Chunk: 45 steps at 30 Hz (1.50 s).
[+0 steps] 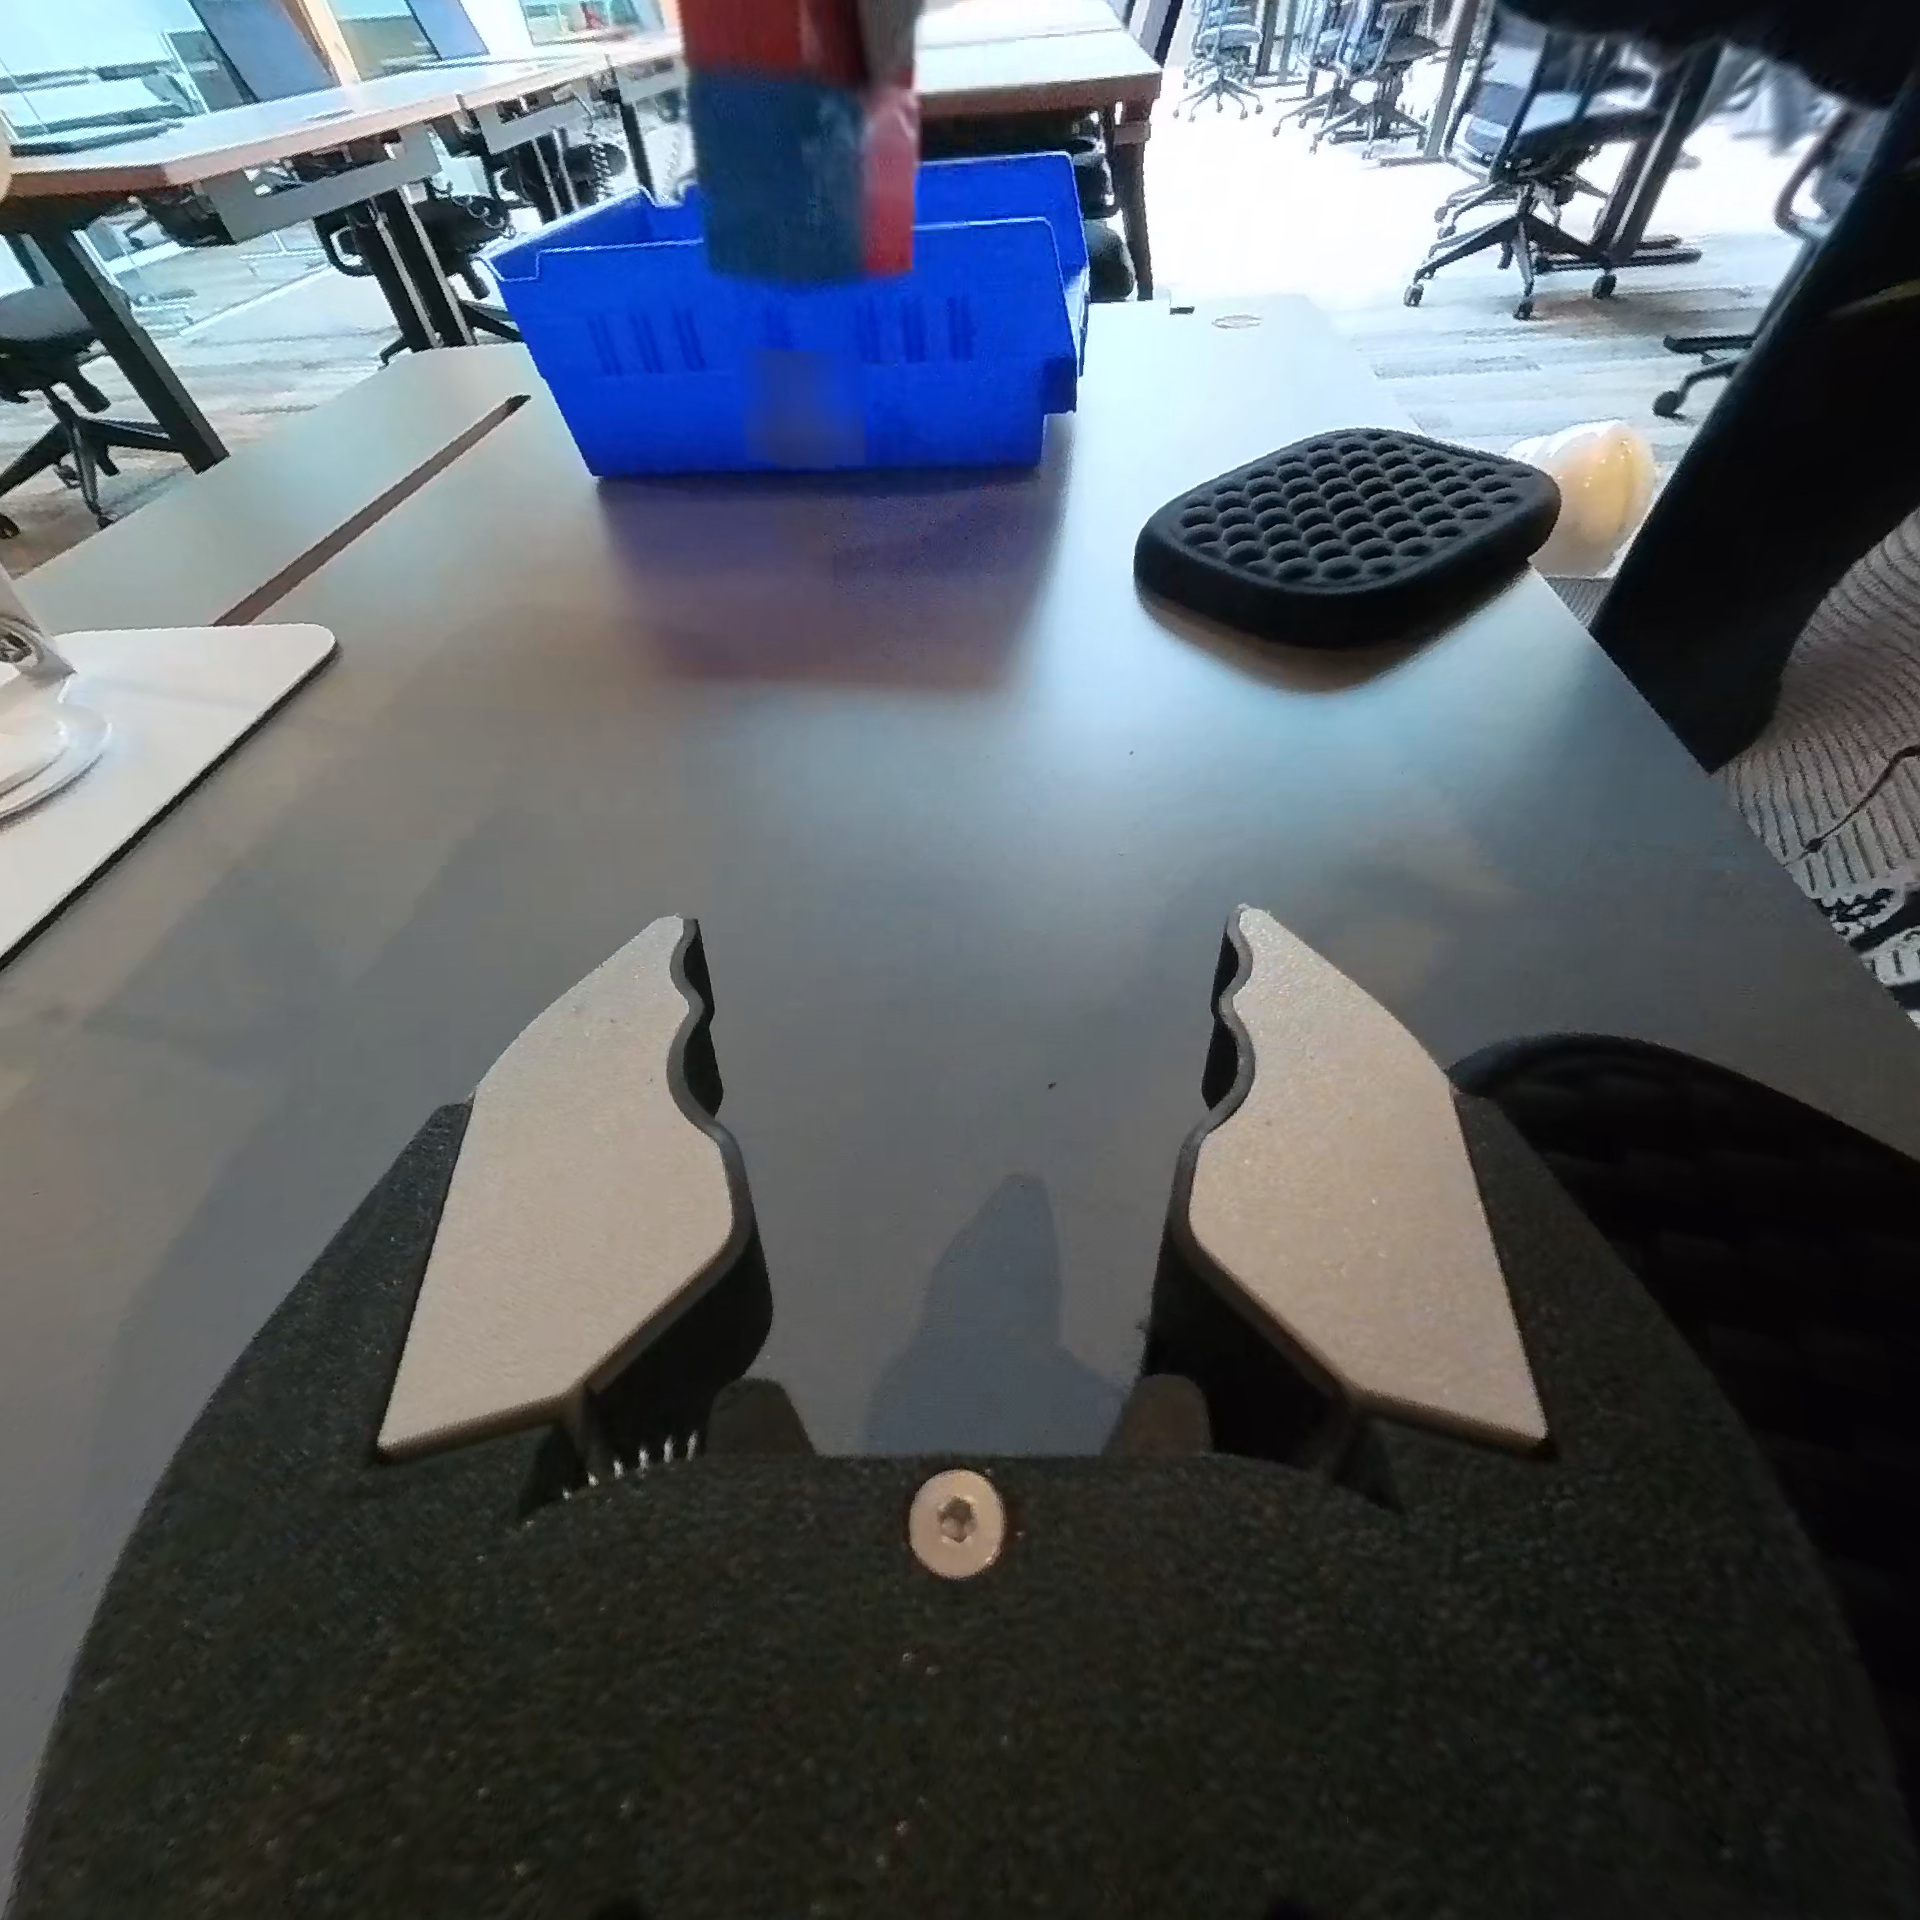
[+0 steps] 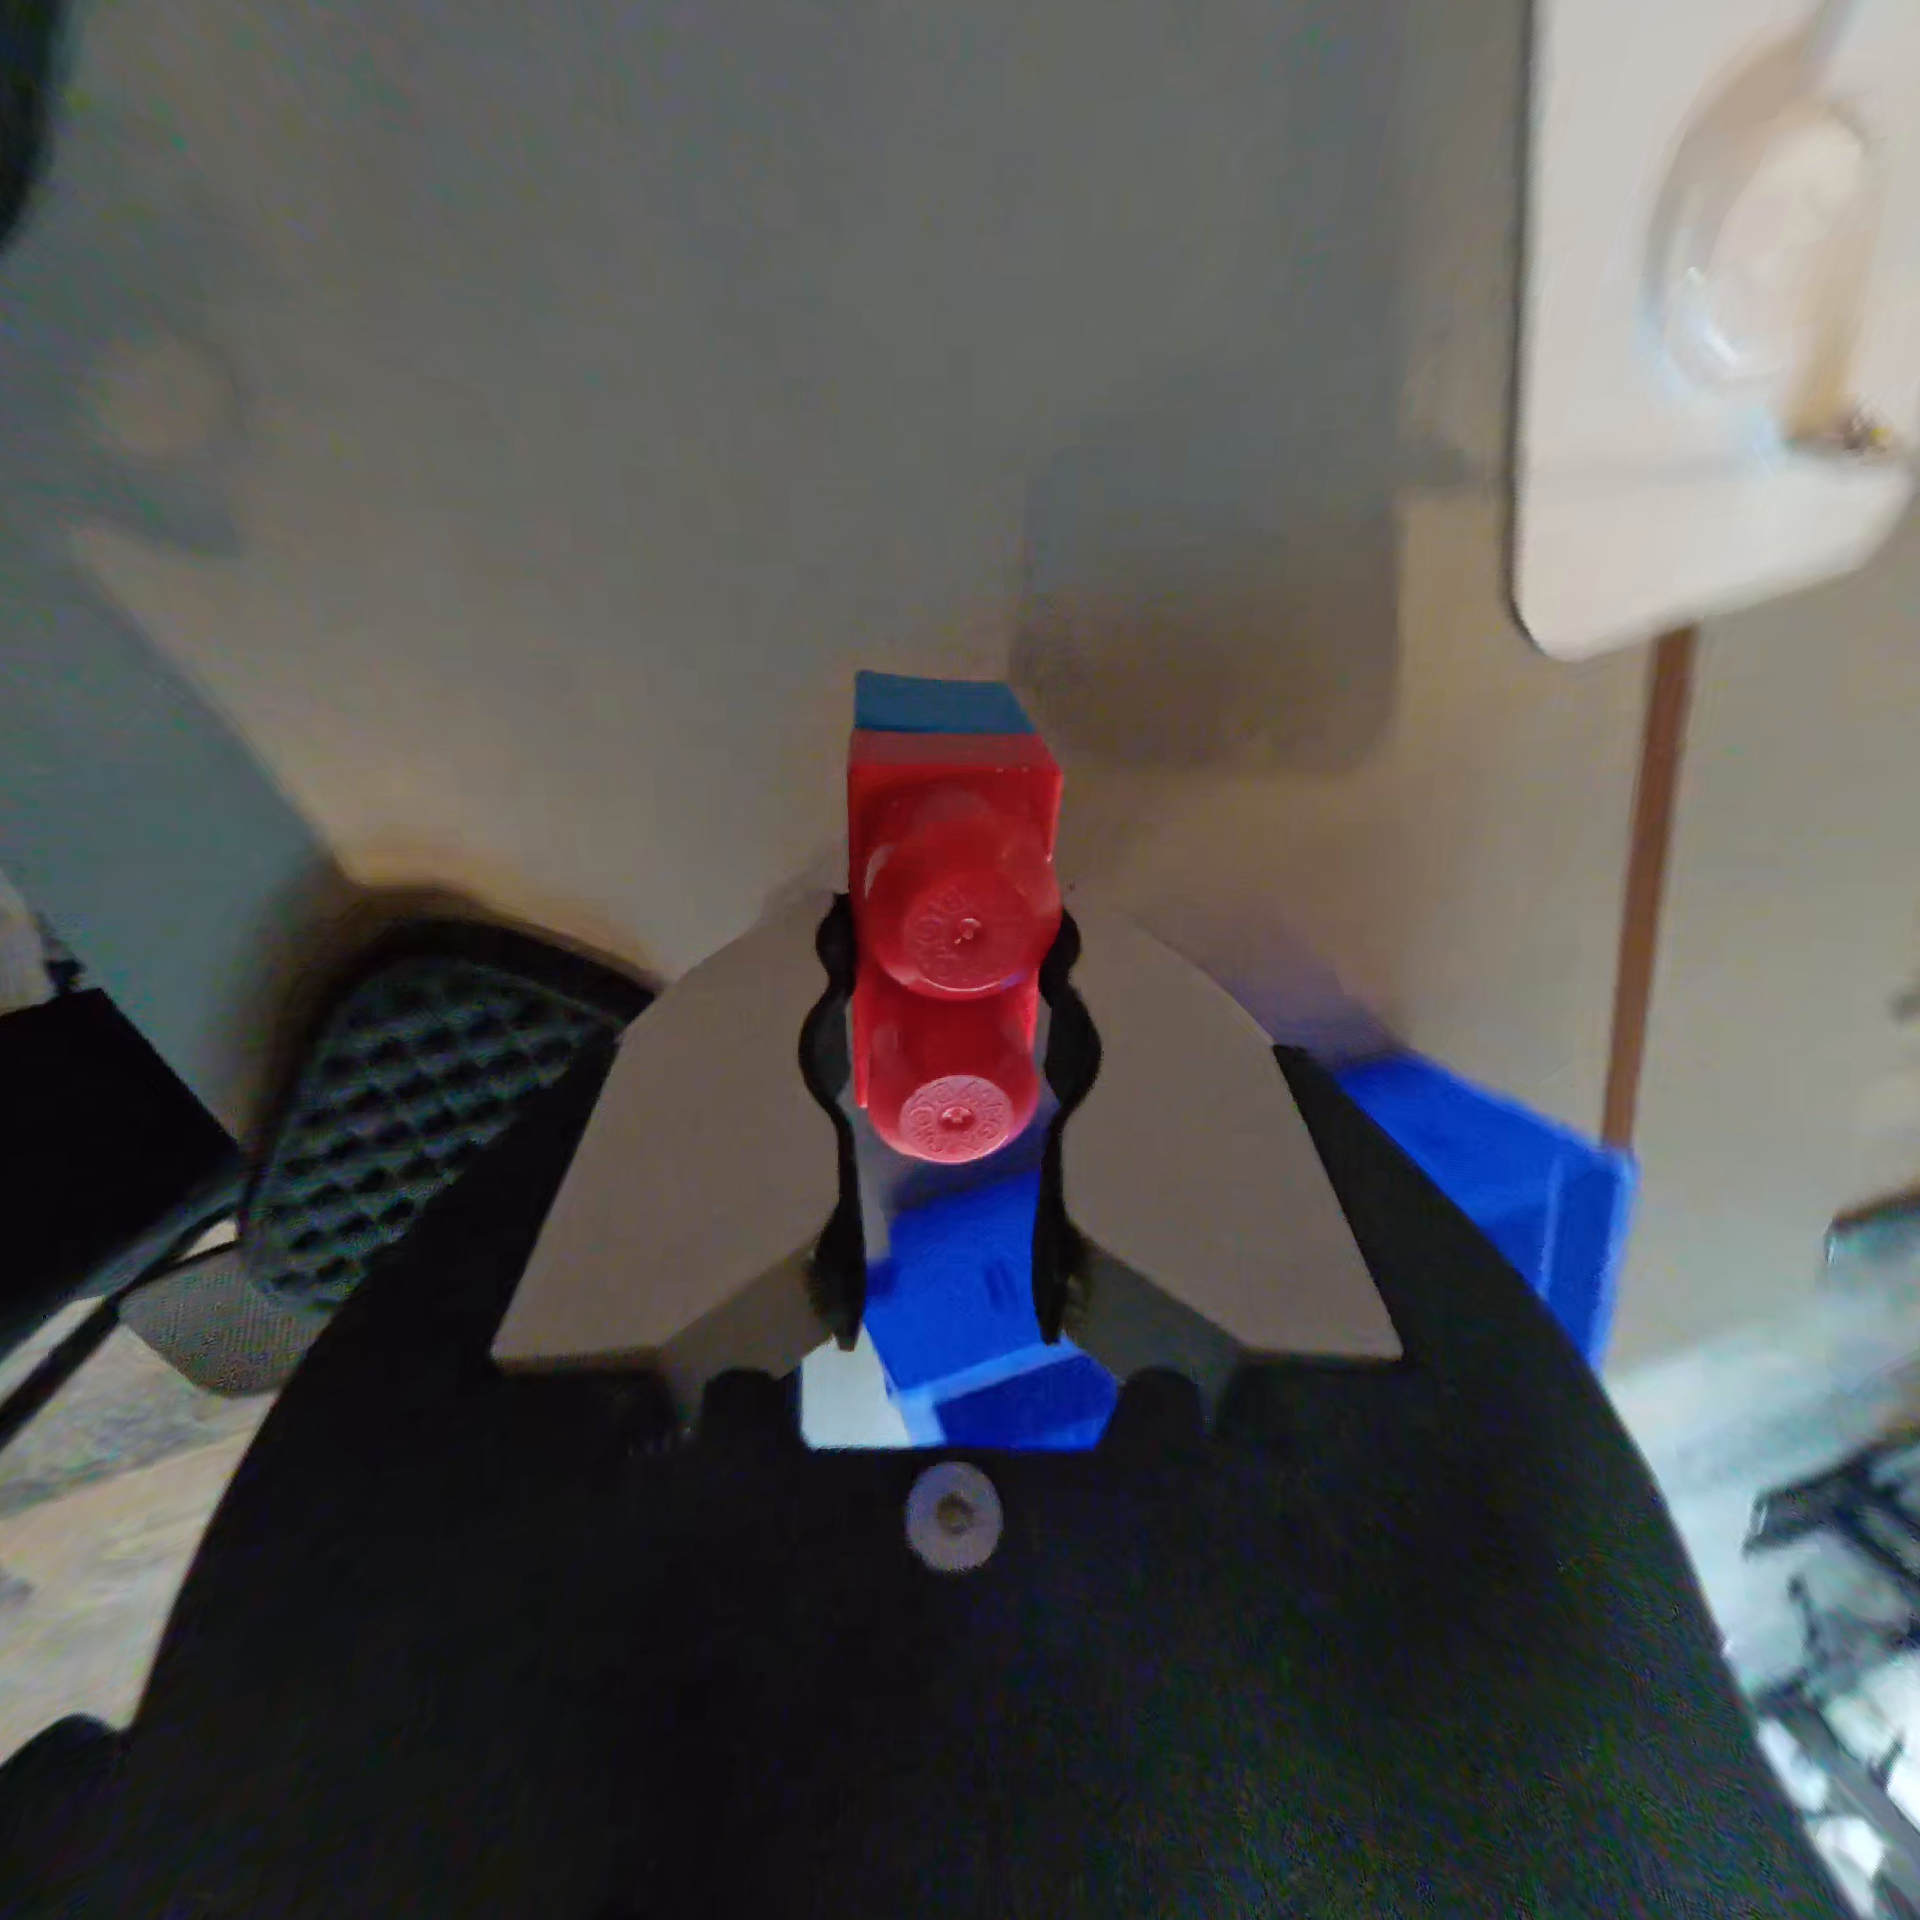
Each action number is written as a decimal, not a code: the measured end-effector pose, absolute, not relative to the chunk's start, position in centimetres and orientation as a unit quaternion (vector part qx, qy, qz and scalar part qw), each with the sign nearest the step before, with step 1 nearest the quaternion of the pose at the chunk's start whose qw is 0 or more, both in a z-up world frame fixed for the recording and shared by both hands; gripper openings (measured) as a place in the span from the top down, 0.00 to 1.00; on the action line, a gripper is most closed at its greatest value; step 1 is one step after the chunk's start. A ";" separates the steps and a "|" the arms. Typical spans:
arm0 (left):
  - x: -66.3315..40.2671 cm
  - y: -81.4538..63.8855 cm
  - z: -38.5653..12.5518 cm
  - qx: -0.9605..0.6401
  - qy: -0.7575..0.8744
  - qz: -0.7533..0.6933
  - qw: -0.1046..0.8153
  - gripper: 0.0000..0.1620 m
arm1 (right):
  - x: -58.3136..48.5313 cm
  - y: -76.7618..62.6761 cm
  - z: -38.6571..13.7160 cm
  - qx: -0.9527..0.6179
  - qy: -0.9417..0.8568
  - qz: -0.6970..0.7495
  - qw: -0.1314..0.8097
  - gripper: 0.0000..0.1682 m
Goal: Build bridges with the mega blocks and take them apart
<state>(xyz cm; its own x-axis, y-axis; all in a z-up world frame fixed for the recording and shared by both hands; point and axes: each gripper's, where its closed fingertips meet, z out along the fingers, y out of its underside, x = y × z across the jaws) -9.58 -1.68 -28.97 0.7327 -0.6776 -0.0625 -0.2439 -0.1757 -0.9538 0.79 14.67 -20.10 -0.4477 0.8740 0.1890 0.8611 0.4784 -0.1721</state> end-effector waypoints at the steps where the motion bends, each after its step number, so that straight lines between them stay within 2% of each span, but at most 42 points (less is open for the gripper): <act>1: -9.6 -1.7 -29.0 -0.742 0.310 -0.192 0.563 0.43 | 1.8 16.9 -19.1 -0.536 -0.834 0.012 0.132 0.80; 7: -9.9 -1.6 -28.8 -0.740 0.300 -0.194 0.570 0.44 | 8.5 29.8 -16.6 -0.700 -0.704 -0.027 0.114 0.80; 15: -10.0 -1.7 -28.8 -0.740 0.298 -0.194 0.571 0.44 | 12.6 38.9 -21.1 -0.817 -0.572 -0.017 0.076 0.80; 24: -10.1 -1.7 -28.8 -0.741 0.299 -0.192 0.570 0.44 | 12.2 42.1 -27.8 -0.862 -0.504 -0.015 0.058 0.80; 36: -10.0 -1.8 -28.9 -0.743 0.304 -0.191 0.566 0.44 | 11.0 43.5 -31.8 -0.872 -0.485 -0.039 0.057 0.79; 41: -10.0 -1.7 -28.9 -0.743 0.303 -0.191 0.566 0.43 | 10.6 43.3 -30.8 -0.863 -0.499 -0.038 0.072 0.67; 45: -10.0 -1.7 -28.9 -0.743 0.303 -0.190 0.566 0.43 | 10.4 43.1 -27.9 -0.851 -0.510 -0.040 0.119 0.60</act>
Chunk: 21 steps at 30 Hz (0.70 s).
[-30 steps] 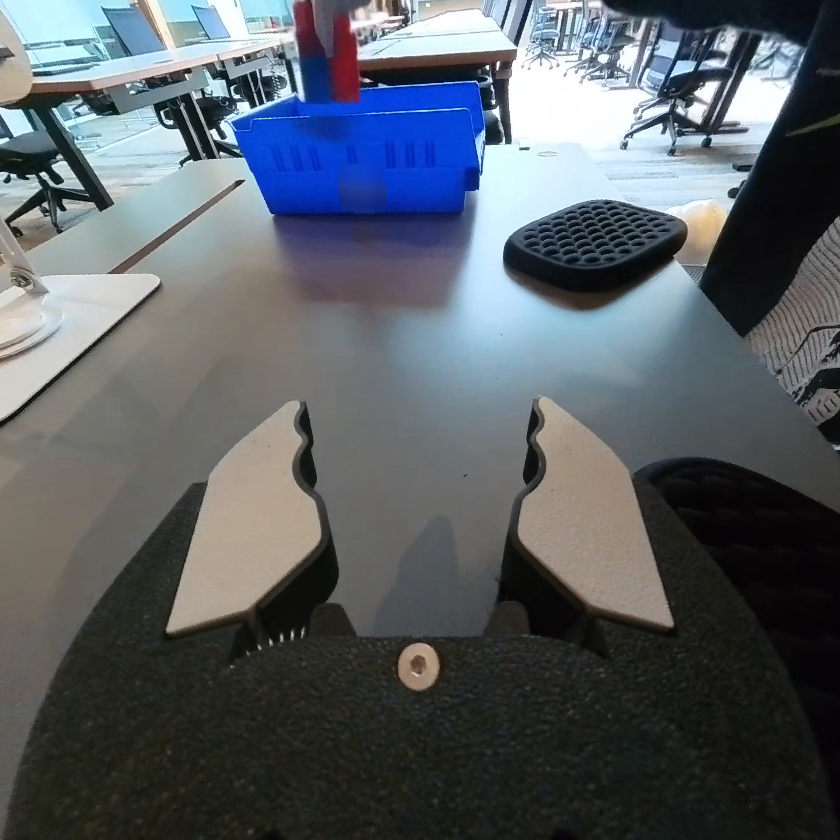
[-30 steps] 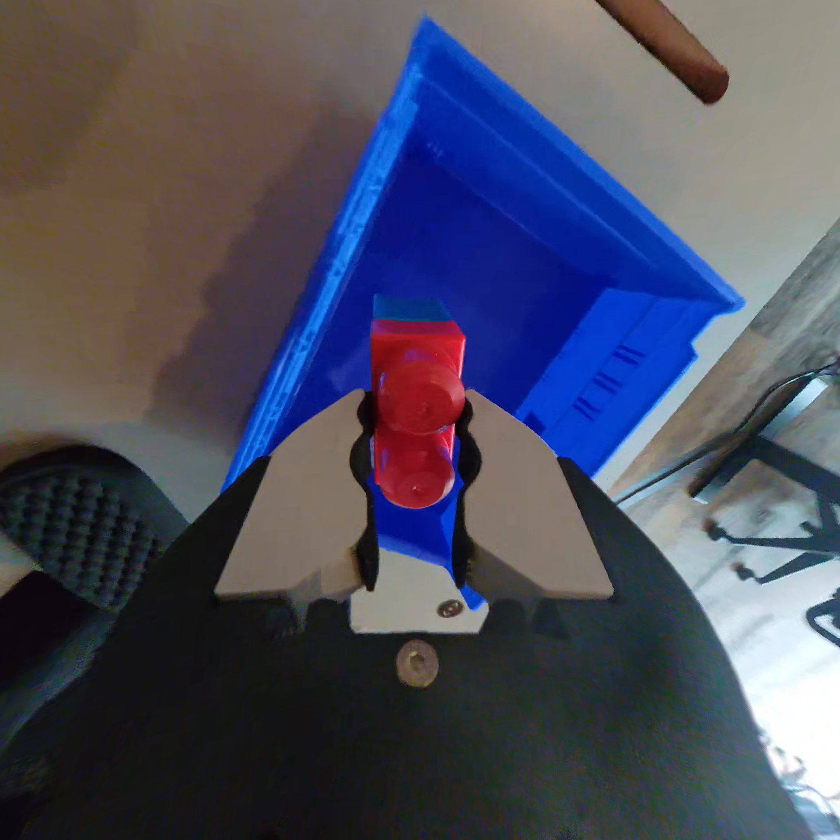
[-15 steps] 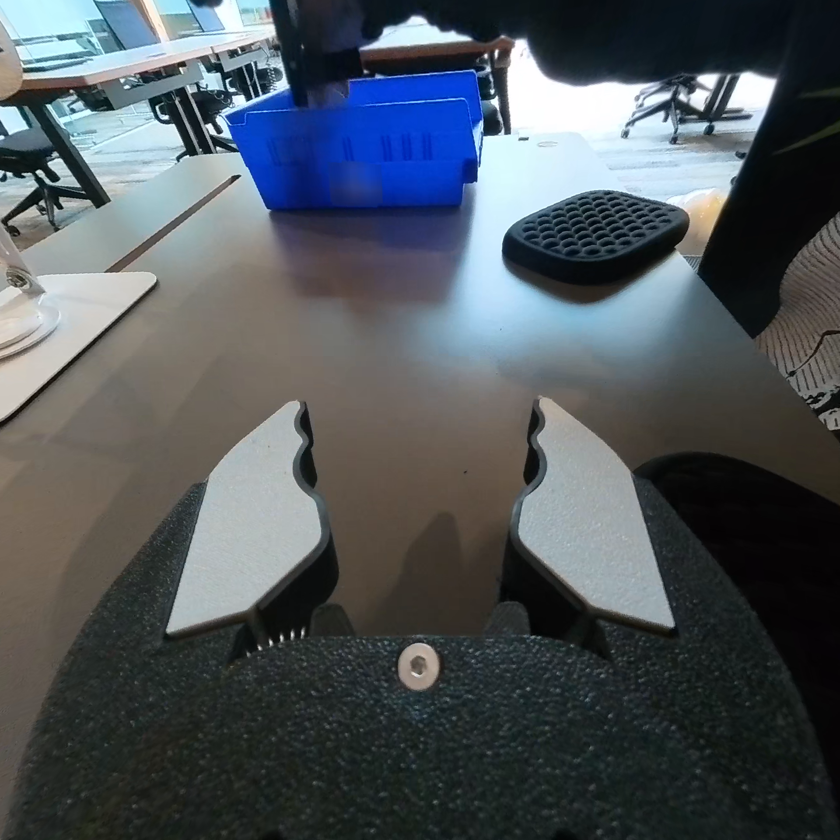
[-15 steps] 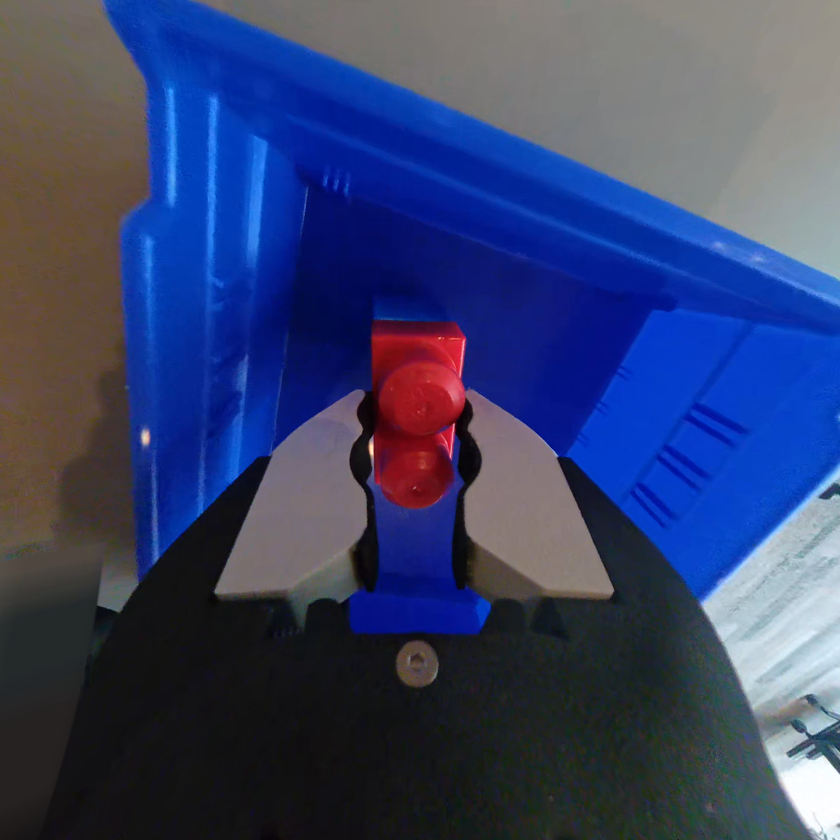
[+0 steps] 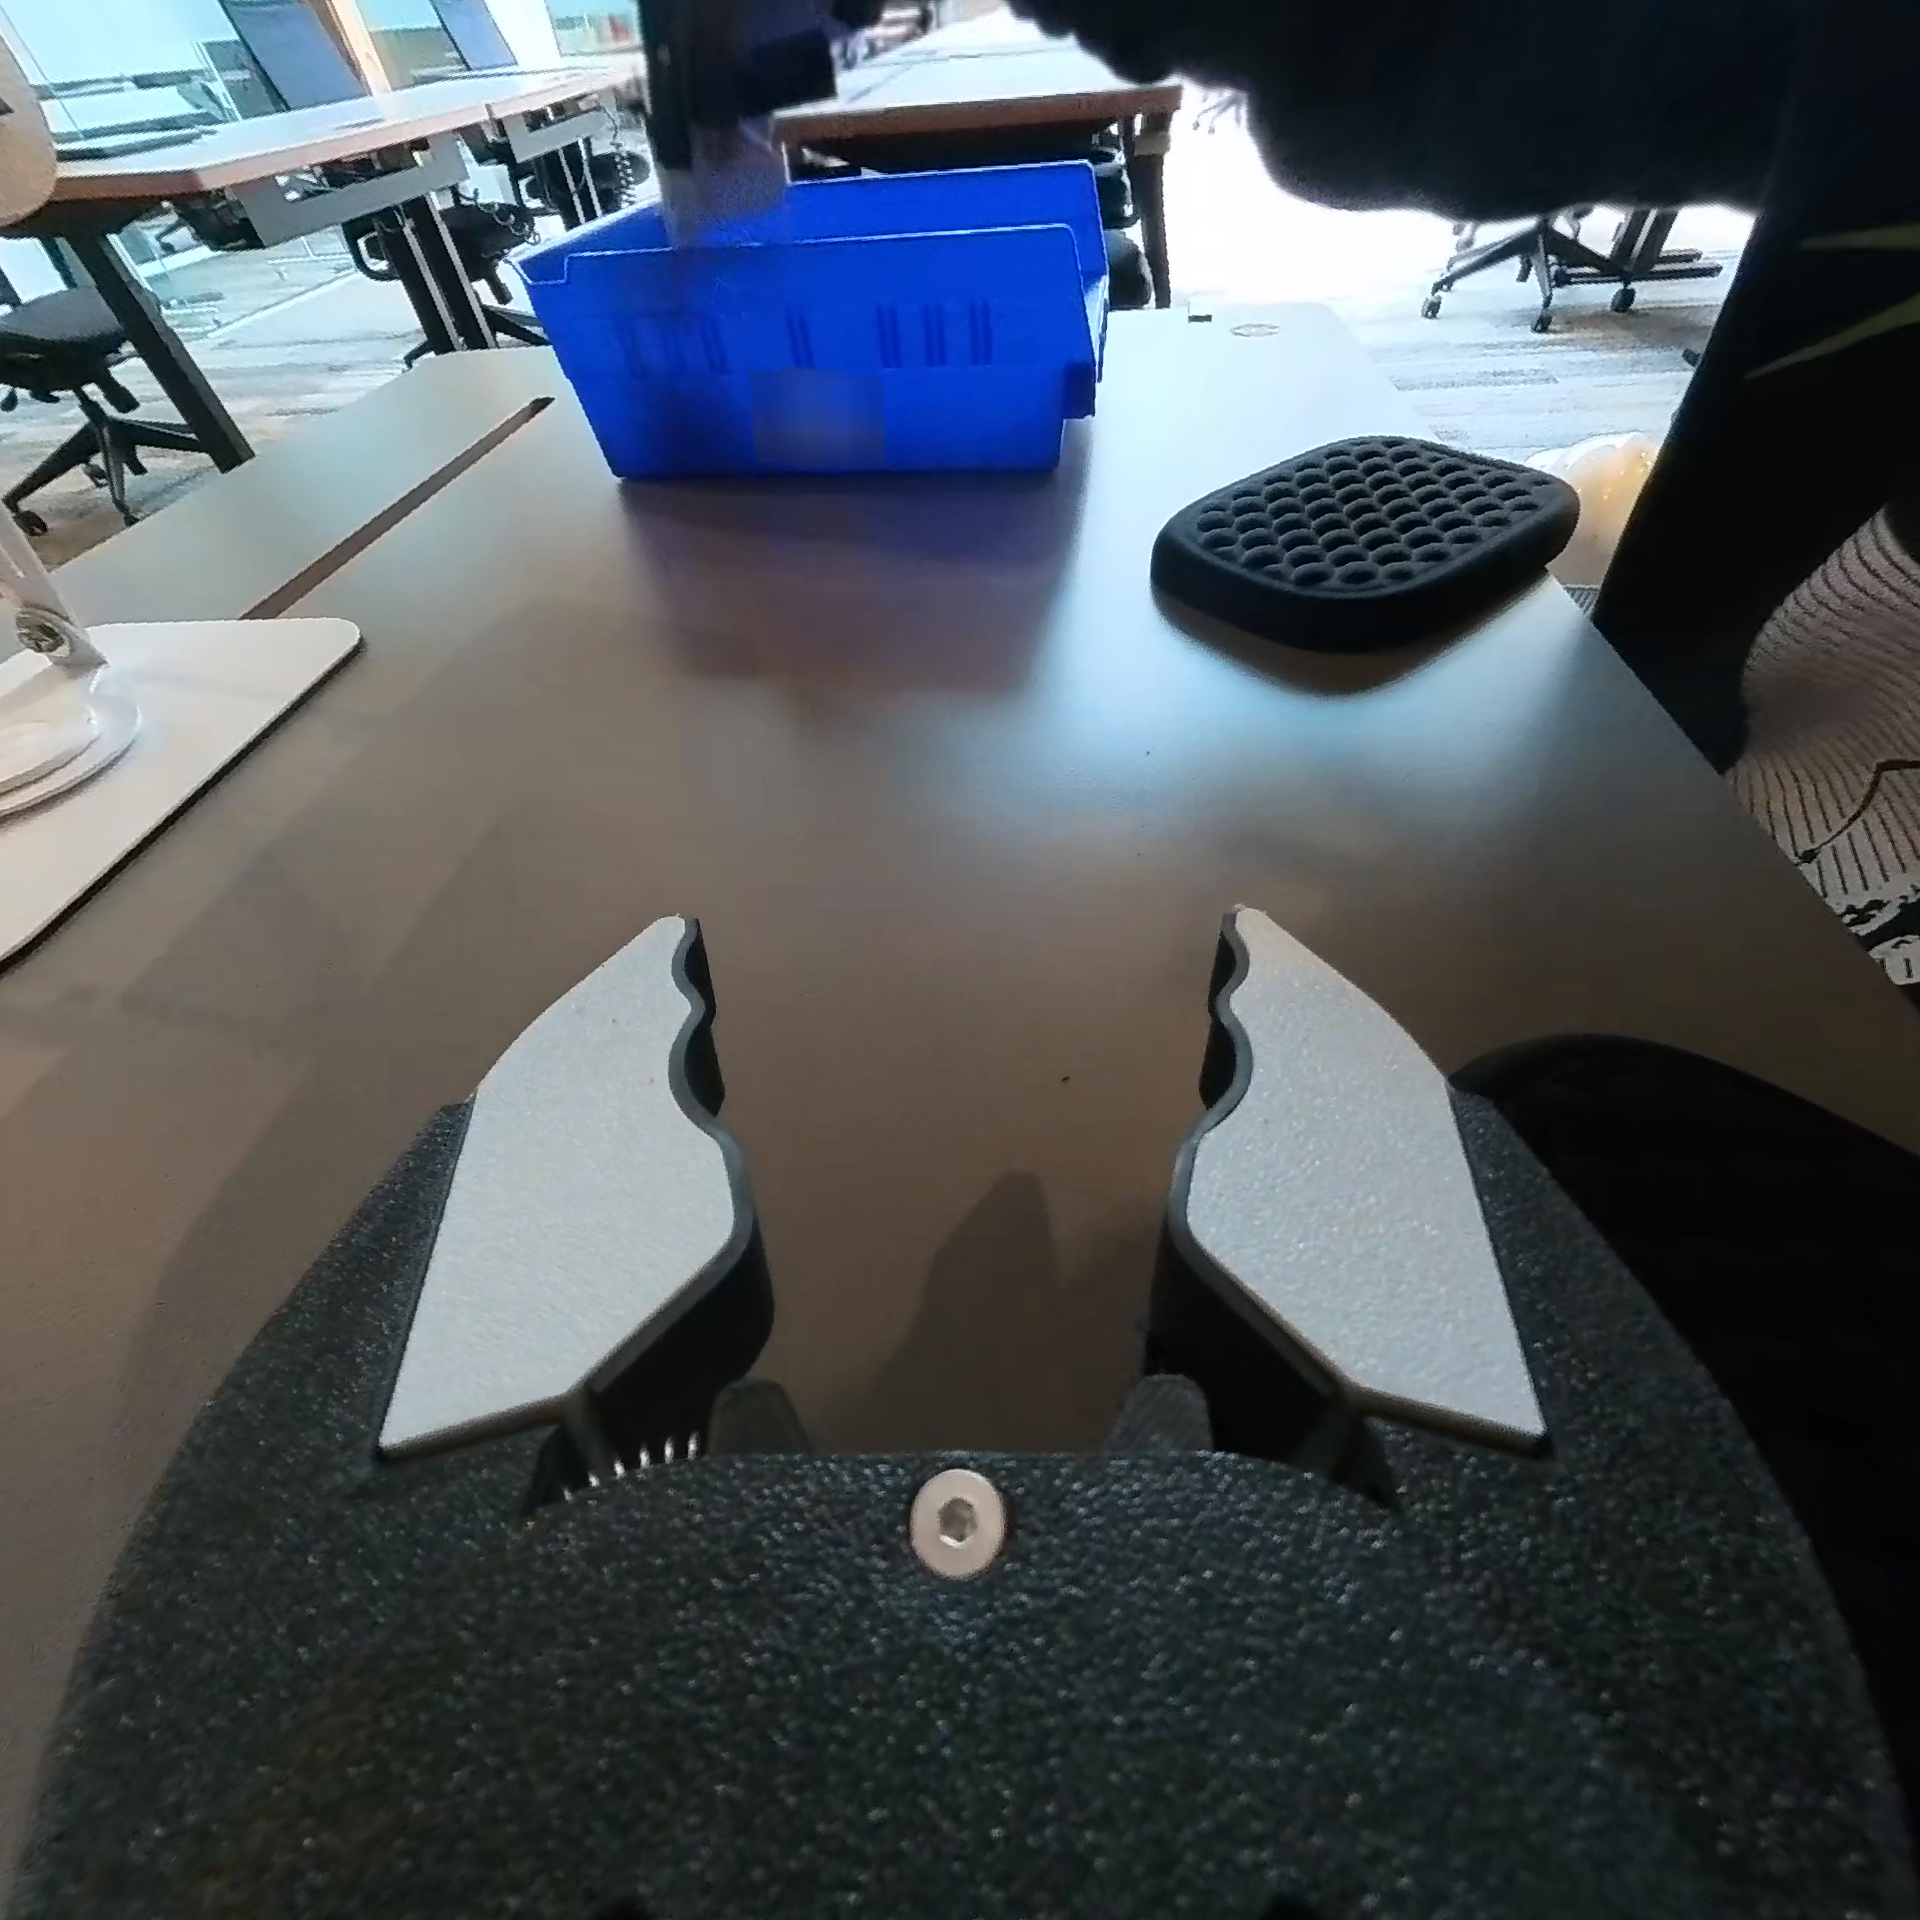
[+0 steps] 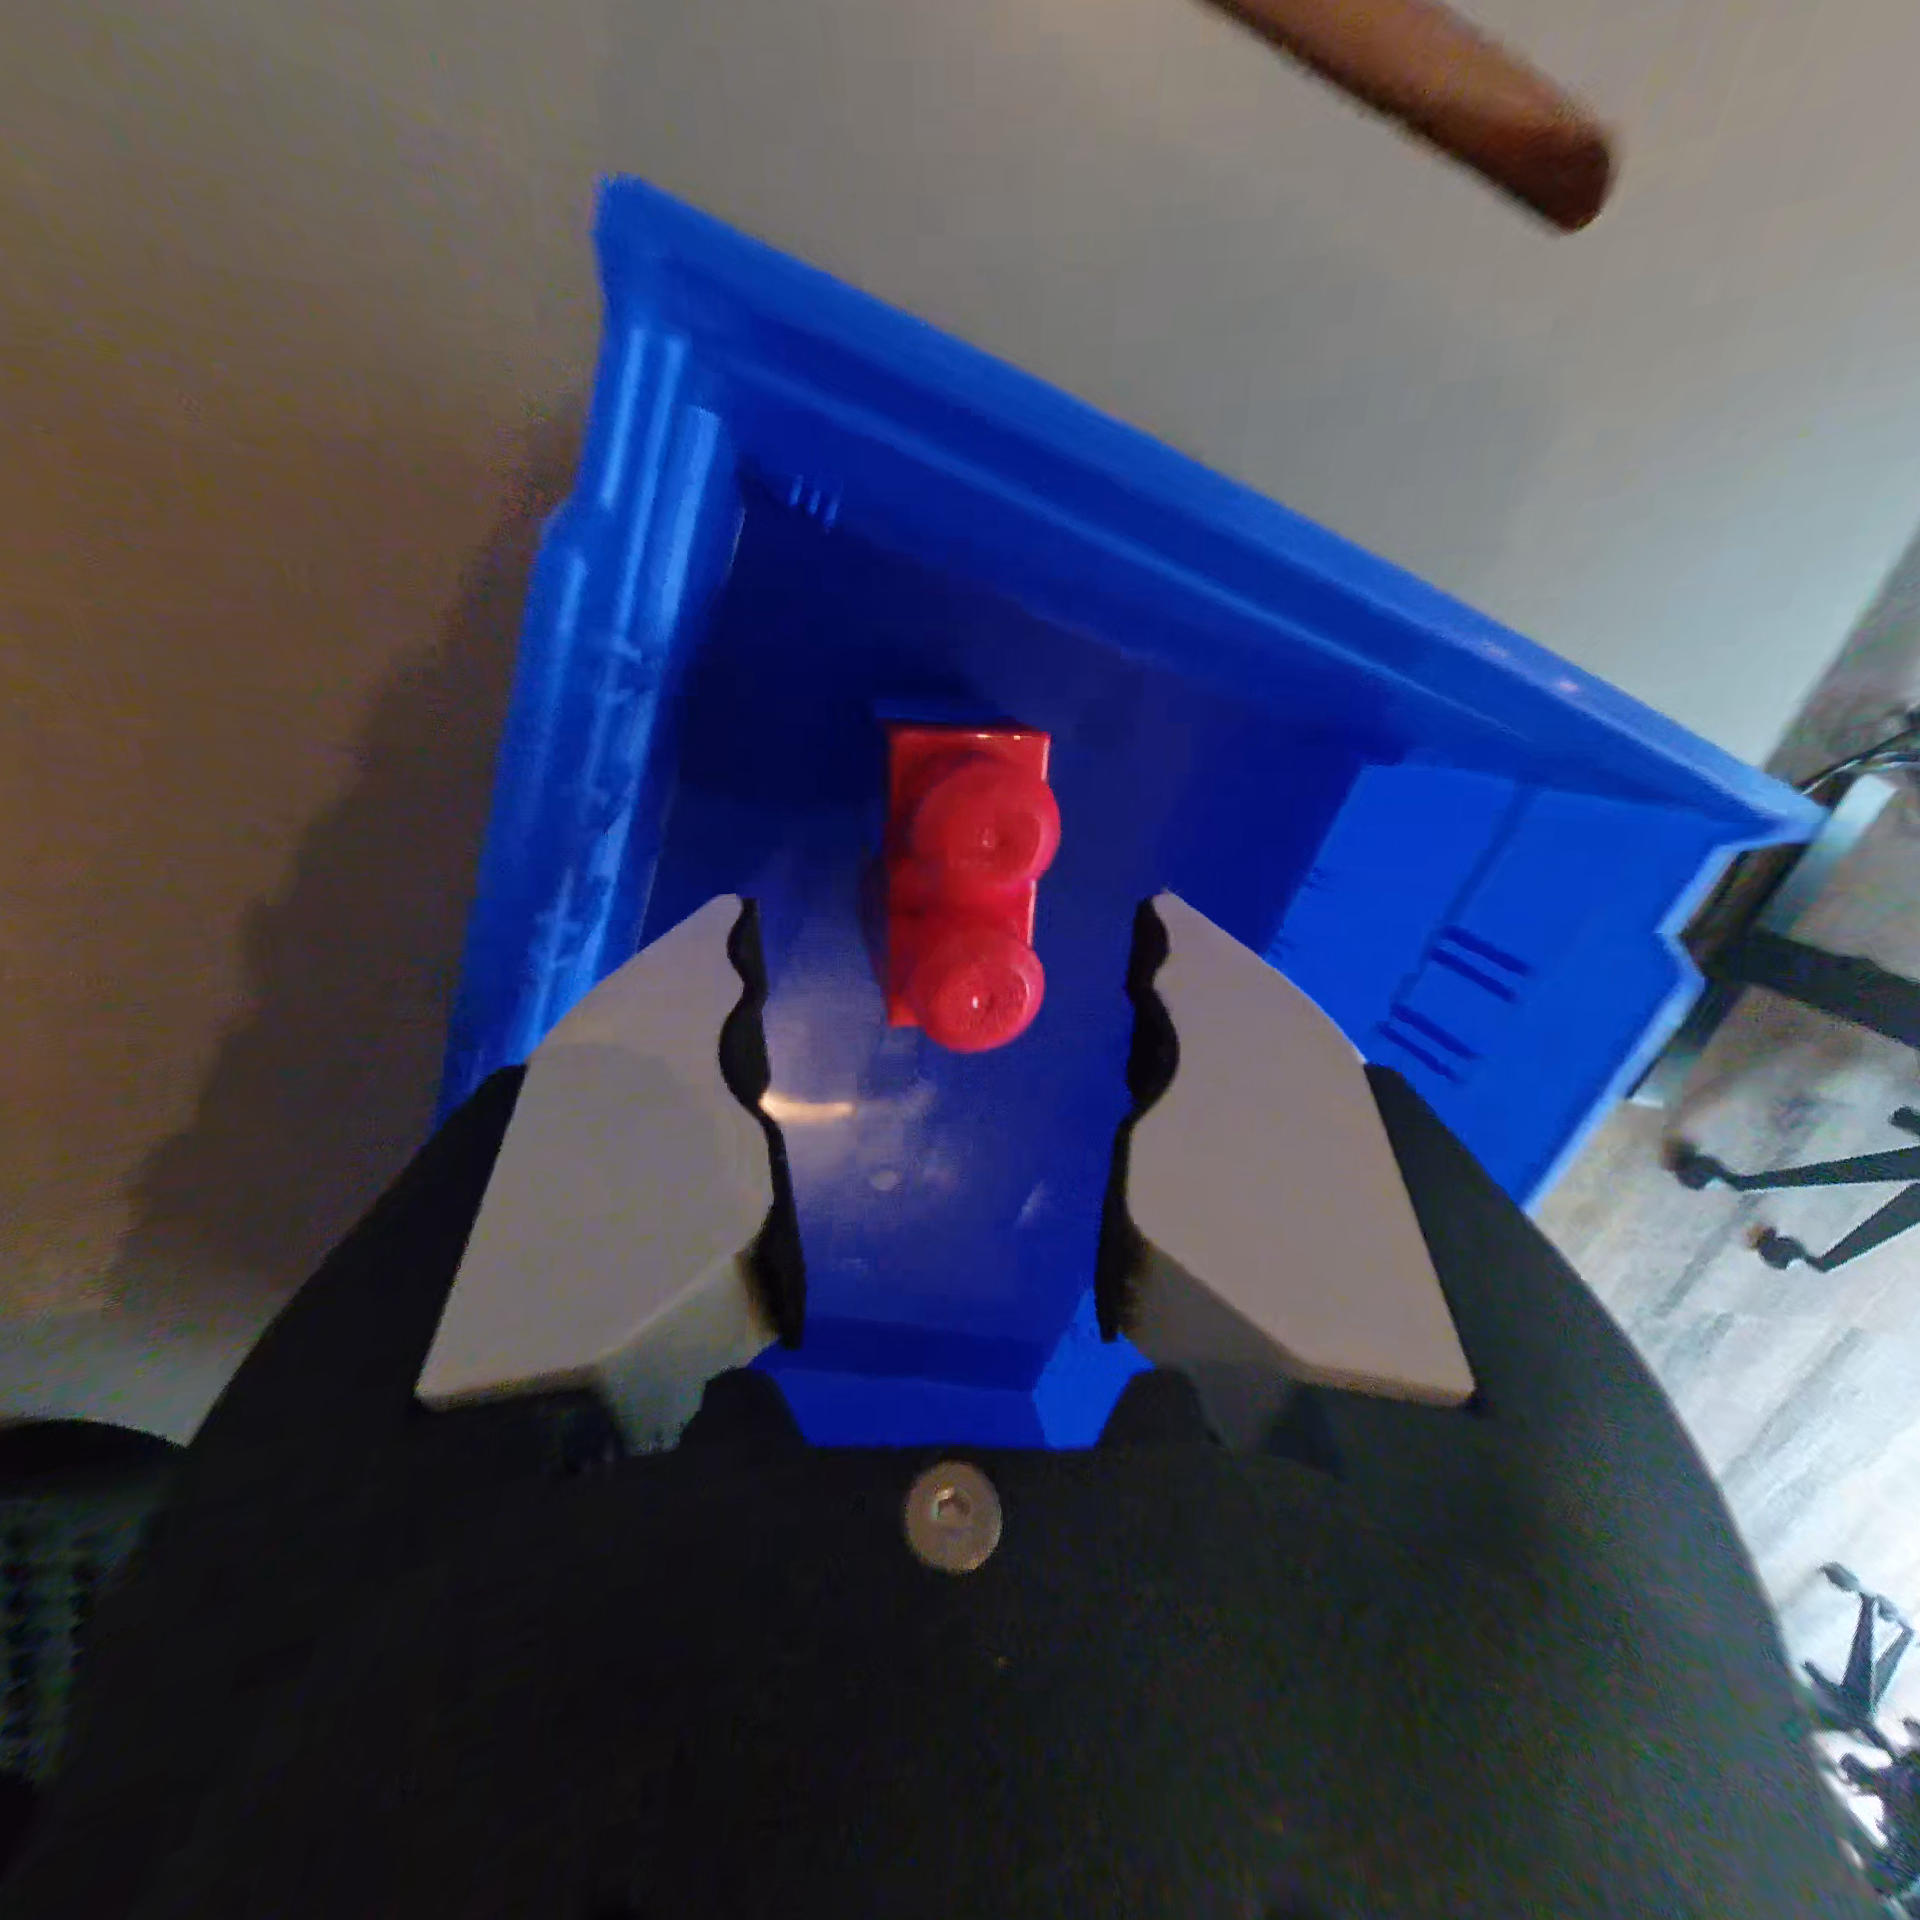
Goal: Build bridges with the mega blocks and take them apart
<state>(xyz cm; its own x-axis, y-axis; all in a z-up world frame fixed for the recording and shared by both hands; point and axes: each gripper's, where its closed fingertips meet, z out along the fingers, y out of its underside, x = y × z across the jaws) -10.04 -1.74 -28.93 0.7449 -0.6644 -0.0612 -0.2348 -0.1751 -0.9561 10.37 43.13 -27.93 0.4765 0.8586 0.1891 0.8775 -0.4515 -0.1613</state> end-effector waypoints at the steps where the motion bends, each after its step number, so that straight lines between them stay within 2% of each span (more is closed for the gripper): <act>1: -10.0 -1.7 -28.9 -0.743 0.303 -0.189 0.566 0.43 | 10.1 43.1 -26.7 -0.846 -0.512 -0.037 0.145 0.58; 4: -10.0 -1.7 -29.0 -0.744 0.303 -0.189 0.565 0.43 | 8.0 41.5 -22.2 -0.811 -0.531 0.010 0.245 0.55; 12: -10.1 -1.6 -29.0 -0.743 0.304 -0.179 0.568 0.46 | 1.0 26.6 -12.6 -0.619 -0.606 0.248 0.434 0.59; 16: -10.4 -1.4 -28.8 -0.743 0.297 -0.172 0.575 0.46 | -0.7 19.6 -13.0 -0.549 -0.617 0.323 0.462 0.59; 21: -10.1 -1.5 -28.1 -0.734 0.300 -0.174 0.583 0.46 | -2.1 15.2 -18.9 -0.534 -0.619 0.361 0.449 0.63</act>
